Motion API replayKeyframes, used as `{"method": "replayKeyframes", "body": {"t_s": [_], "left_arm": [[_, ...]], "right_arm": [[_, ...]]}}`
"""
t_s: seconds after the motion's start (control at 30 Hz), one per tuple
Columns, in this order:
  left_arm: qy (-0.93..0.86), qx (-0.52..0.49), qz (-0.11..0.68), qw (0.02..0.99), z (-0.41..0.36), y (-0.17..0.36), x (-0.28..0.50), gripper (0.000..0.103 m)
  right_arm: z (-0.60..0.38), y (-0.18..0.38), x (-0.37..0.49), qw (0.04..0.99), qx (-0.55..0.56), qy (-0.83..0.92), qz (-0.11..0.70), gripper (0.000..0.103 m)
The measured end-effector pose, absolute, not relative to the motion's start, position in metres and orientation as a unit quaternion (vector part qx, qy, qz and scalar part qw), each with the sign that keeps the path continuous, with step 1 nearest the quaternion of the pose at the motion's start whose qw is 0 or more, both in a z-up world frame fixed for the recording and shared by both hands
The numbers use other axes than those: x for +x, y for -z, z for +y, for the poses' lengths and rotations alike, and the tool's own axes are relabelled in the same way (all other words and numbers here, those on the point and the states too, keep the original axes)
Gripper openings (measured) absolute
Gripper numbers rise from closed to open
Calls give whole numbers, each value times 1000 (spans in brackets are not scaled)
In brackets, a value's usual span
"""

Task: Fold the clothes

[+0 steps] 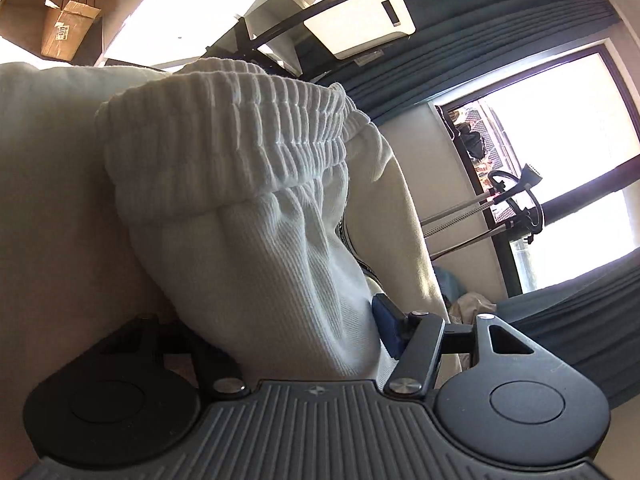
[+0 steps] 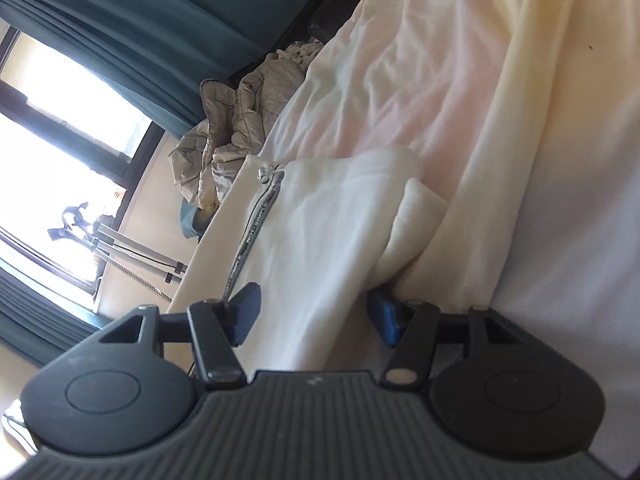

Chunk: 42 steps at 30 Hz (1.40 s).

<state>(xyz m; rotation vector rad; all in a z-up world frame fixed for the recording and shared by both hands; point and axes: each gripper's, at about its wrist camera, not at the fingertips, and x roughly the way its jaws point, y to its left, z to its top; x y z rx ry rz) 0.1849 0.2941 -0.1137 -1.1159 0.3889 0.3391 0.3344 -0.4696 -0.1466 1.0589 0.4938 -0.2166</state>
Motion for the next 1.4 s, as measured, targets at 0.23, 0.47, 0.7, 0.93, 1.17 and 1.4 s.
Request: {"method": "replayKeyframes", "body": {"t_s": [0.23, 0.47, 0.7, 0.93, 1.17, 1.4], "left_arm": [[-169, -535, 157, 813, 297, 105, 179, 20], [-156, -549, 161, 805, 302, 66, 160, 18], [-151, -539, 163, 812, 310, 10, 117, 18], [-175, -524, 181, 813, 316, 21, 86, 18], [-183, -534, 184, 805, 320, 66, 66, 26], [-200, -412, 175, 871, 279, 31, 29, 76]], "right_arm": [[-459, 132, 355, 860, 395, 159, 281, 7], [-455, 76, 314, 887, 379, 166, 207, 5], [-466, 22, 258, 889, 399, 150, 169, 5], [-461, 50, 228, 877, 431, 103, 185, 6], [-465, 118, 212, 825, 513, 118, 206, 6], [-468, 149, 216, 795, 556, 121, 208, 6]]}}
